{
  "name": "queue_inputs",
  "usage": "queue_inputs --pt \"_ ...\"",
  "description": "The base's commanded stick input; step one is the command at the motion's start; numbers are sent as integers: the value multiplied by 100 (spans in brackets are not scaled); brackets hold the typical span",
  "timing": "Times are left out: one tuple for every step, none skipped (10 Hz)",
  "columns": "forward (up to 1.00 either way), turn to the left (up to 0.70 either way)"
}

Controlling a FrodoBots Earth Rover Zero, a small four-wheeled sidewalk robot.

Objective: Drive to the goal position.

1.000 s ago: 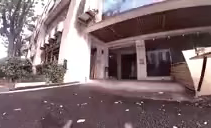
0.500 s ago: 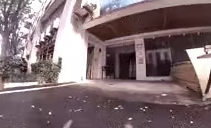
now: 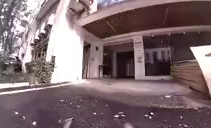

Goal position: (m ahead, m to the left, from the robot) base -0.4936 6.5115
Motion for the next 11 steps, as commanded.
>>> queue_inputs --pt "66 -8" --pt "66 -3" --pt "66 0" --pt "66 -5" --pt "66 -8" --pt "66 -10" --pt "66 -3" --pt "66 0" --pt "66 -4" --pt "66 -9" --pt "66 -11"
